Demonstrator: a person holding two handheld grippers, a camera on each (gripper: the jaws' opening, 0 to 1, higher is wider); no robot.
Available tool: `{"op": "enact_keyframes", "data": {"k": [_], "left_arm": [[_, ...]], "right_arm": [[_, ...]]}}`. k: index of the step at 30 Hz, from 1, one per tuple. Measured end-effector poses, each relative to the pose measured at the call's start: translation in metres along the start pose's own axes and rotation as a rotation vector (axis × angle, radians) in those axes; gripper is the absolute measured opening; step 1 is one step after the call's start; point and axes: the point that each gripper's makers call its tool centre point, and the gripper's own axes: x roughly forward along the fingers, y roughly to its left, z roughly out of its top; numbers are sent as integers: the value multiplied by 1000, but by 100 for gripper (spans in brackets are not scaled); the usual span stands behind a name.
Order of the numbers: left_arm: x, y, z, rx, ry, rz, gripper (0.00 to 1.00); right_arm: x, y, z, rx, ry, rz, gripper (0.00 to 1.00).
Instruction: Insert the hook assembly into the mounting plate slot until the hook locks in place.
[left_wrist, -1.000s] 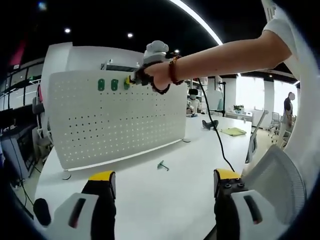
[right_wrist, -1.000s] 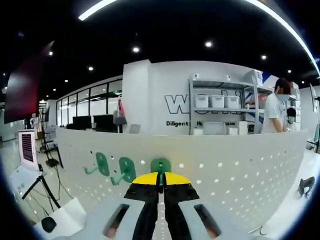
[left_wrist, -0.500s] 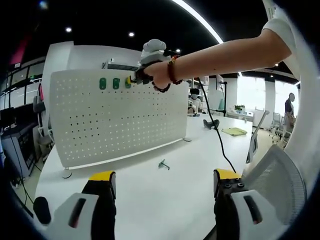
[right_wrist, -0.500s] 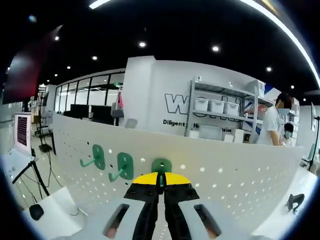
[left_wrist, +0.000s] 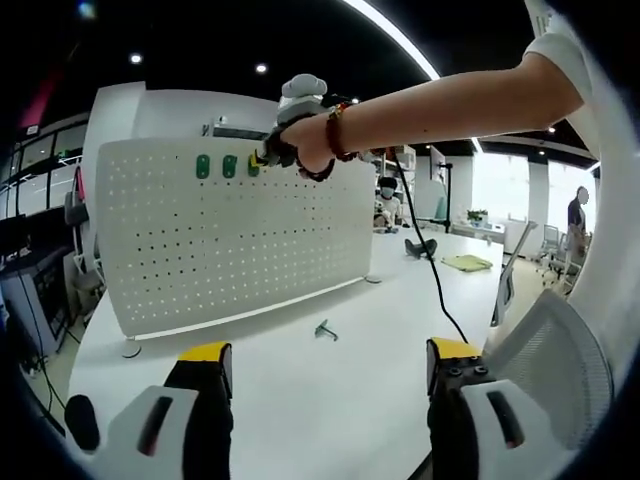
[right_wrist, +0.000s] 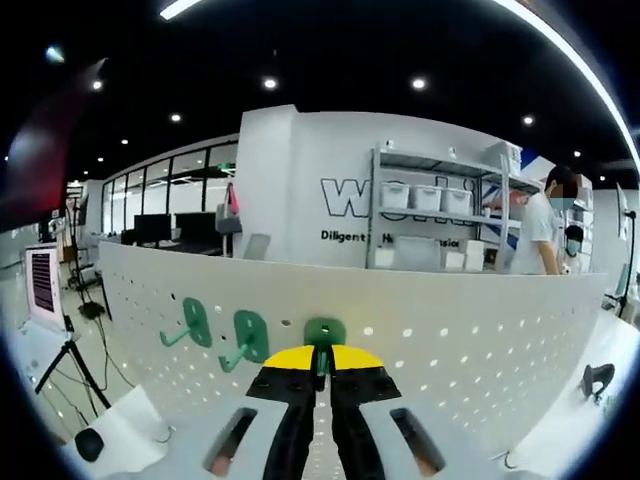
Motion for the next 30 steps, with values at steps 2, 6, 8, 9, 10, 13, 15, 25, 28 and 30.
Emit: {"op": "enact_keyframes", "data": {"k": [2, 6, 8, 9, 10, 13, 15, 25, 28, 30], "left_arm": [[-1, 0, 0, -3, -4, 2, 81], [-2, 1, -1, -1, 2, 5, 81], [-3, 2, -2, -4, 2, 7, 81], [-4, 3, -2, -5, 1, 9, 81], [-4, 3, -2, -6, 3, 11, 81], [-5, 4, -4, -6, 8, 13, 81], [-4, 4, -3, -7, 5, 13, 81], [-2, 2, -3, -3, 9, 10, 80], [-2, 2, -2, -2, 7, 7, 81], [-1, 1, -1, -1, 9, 4, 81]], "right_arm": [[-2, 4, -1, -6, 1, 0, 6], [-4, 2, -2, -23, -12, -12, 5], [-3, 0, -3, -14, -7, -3, 4], [-2, -2, -10, 1, 27, 3, 4], [-1, -2, -10, 1, 20, 7, 5], [-2, 0, -7, -15, -5, 12, 4], [-1, 0, -7, -16, -5, 12, 4], [-5, 6, -13, 6, -1, 63, 7], [-6, 7, -13, 5, -18, 82, 10], [-6, 8, -17, 11, -7, 98, 11]]}}
